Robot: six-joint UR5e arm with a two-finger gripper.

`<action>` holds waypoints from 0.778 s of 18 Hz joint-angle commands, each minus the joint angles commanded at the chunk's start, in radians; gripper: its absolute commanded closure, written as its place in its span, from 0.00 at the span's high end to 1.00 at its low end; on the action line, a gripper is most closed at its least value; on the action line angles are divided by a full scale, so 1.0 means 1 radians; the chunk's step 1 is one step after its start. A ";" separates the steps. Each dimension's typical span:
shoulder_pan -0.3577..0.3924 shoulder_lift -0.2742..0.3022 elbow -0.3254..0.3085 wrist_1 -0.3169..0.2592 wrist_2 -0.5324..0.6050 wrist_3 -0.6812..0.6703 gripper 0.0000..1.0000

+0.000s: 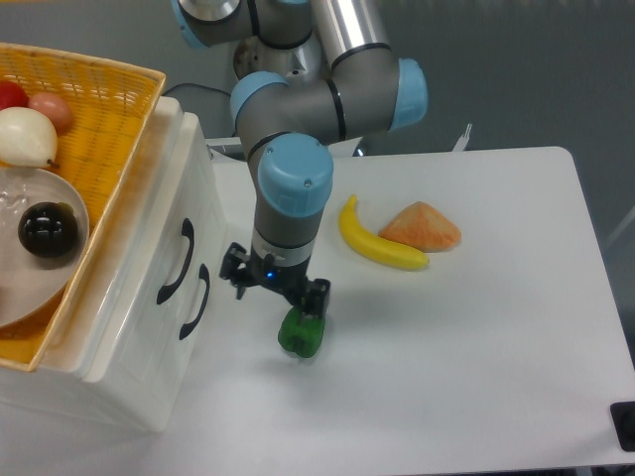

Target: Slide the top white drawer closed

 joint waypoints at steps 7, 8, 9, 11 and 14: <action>0.166 0.113 -0.041 -0.020 0.015 0.487 1.00; 0.195 0.120 -0.043 -0.020 0.035 0.572 1.00; 0.218 0.121 -0.043 -0.020 0.058 0.653 1.00; 0.252 0.123 -0.043 -0.021 0.078 0.787 1.00; 0.288 0.126 -0.051 -0.031 0.078 0.836 1.00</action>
